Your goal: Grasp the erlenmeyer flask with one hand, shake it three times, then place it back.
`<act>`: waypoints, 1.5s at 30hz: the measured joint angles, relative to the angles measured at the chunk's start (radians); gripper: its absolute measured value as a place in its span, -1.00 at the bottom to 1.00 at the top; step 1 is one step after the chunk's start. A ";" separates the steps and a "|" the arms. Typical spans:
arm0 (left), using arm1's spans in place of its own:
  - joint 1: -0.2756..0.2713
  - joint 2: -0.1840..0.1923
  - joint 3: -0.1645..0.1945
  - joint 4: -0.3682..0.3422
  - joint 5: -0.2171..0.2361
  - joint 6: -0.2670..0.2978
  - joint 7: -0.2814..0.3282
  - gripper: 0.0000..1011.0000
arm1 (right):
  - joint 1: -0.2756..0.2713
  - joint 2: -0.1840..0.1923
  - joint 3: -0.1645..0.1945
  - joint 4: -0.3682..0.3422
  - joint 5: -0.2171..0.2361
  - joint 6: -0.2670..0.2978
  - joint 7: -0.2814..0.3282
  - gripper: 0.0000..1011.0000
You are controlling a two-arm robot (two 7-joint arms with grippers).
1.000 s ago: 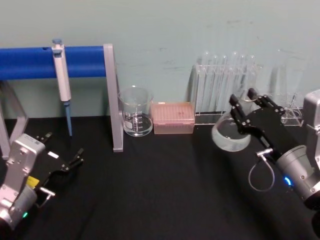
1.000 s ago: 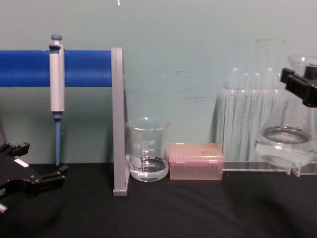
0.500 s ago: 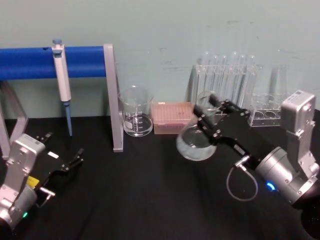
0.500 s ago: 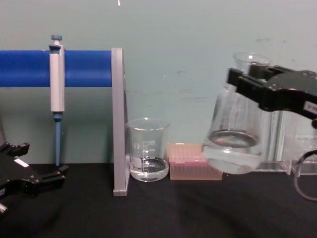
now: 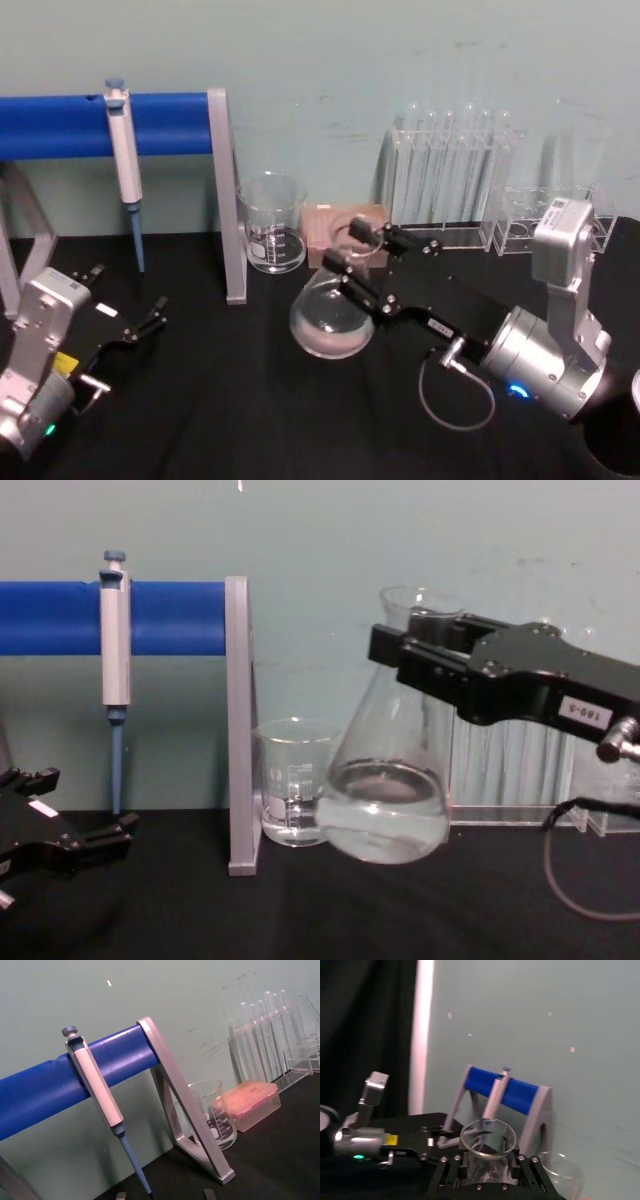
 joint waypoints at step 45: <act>0.000 0.000 0.000 0.000 0.000 0.000 0.000 0.98 | -0.027 -0.015 0.082 0.006 -0.072 0.000 -0.266 -0.11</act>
